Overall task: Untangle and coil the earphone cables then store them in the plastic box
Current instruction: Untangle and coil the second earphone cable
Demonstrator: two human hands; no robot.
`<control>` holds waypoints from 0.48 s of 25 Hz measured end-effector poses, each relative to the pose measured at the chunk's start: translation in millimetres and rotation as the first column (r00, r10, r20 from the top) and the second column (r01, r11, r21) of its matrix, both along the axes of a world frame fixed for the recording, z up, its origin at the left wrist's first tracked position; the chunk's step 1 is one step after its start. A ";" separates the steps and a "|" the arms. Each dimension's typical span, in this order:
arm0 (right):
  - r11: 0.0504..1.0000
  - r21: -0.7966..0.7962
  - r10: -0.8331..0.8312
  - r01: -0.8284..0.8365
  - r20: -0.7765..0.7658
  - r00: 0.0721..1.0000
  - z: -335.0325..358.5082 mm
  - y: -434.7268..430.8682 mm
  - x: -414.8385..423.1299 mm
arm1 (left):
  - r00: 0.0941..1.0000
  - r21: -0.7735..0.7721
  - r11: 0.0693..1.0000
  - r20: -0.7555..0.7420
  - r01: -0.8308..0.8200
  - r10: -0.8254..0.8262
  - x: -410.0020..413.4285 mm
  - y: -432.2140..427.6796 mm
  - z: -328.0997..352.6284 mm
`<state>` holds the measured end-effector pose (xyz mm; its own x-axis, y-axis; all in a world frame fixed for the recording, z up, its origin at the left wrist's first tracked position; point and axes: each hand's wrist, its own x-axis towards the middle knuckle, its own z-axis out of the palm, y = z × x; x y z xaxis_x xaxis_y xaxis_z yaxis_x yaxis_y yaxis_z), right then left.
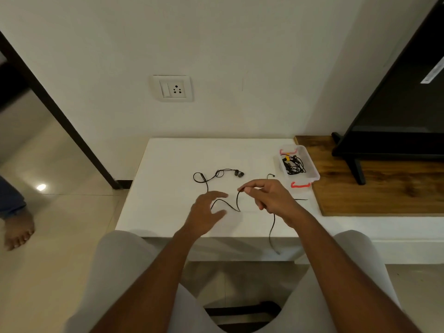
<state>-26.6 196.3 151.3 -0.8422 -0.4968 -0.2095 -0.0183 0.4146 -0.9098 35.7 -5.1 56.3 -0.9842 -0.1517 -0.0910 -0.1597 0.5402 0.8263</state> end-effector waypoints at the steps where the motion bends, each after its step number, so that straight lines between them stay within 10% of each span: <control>1: 1.000 0.006 0.025 -0.025 -0.025 0.999 3.5 -2.3 2.3 | 0.991 0.047 0.990 0.012 0.134 -0.135 0.3 8.8 2.8; 6: 0.977 -0.126 -0.198 0.172 -0.239 0.951 45.0 2.4 6.7 | 0.987 -0.087 0.996 -0.159 0.010 -0.024 -1.2 9.2 0.7; 12: 0.782 -0.569 -0.583 0.254 -0.524 0.620 175.1 25.3 4.7 | 0.915 -0.223 0.939 -0.367 -0.262 0.168 -7.6 -30.4 -16.5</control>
